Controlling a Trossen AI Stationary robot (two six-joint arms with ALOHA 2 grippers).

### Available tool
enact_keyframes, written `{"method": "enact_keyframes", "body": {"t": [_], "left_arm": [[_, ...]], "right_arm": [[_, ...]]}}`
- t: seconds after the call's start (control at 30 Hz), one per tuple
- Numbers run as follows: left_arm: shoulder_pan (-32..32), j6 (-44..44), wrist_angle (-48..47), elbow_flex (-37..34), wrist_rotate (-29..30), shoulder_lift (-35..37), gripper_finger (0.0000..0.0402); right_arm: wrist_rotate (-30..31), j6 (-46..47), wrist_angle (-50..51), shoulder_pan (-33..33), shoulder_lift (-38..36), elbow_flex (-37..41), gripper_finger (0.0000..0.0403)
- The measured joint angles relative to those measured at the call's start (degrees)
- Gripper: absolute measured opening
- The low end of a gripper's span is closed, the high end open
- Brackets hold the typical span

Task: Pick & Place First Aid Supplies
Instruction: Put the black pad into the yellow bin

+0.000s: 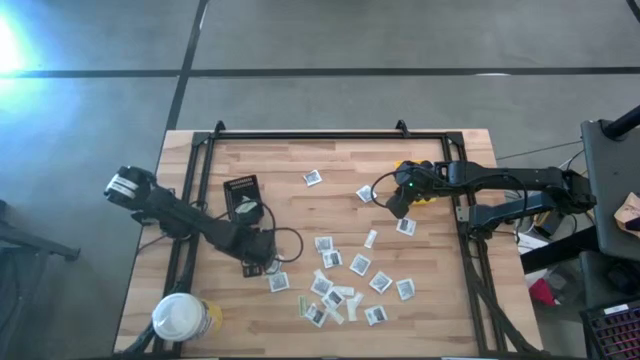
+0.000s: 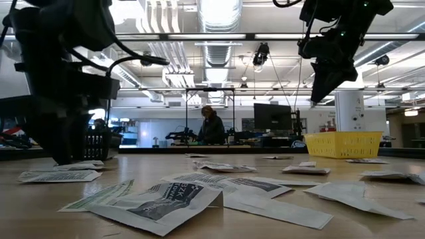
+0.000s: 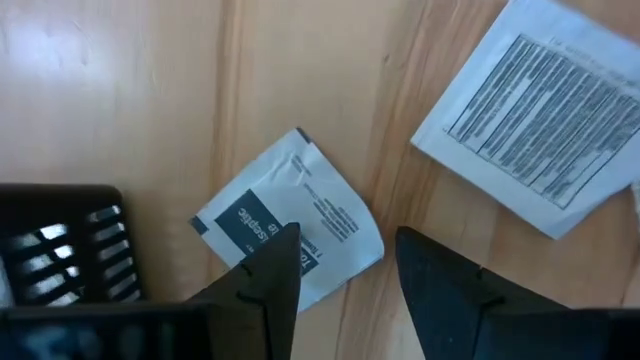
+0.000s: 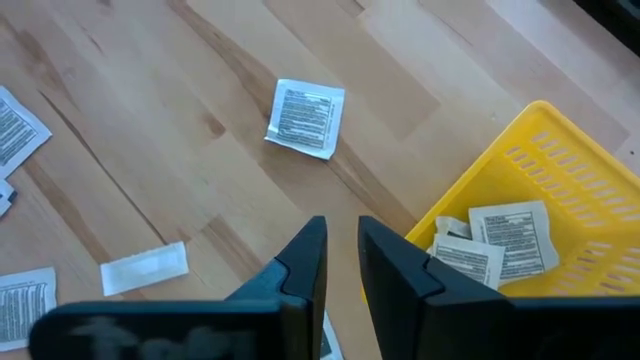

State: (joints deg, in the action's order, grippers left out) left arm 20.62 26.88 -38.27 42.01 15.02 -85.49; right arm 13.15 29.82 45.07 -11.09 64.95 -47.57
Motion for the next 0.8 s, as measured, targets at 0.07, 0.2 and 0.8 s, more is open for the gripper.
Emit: {"method": "enact_keyframes", "body": {"t": [0.07,0.2,0.8], "left_arm": [[0.0,0.0,0.9,-0.7,0.1,0.0,0.0158],[-0.1,0.1,1.4,-1.6,0.4,0.1,0.0155],[-0.3,-0.2,3.7,-4.8,-1.5,0.1,0.0018]], "right_arm": [[0.0,0.0,0.0,0.0,0.0,0.0,0.0057],[0.0,0.0,-0.4,0.0,0.0,0.0,0.0062],[-0.2,0.1,-0.7,0.1,0.0,0.0,0.0055]]}}
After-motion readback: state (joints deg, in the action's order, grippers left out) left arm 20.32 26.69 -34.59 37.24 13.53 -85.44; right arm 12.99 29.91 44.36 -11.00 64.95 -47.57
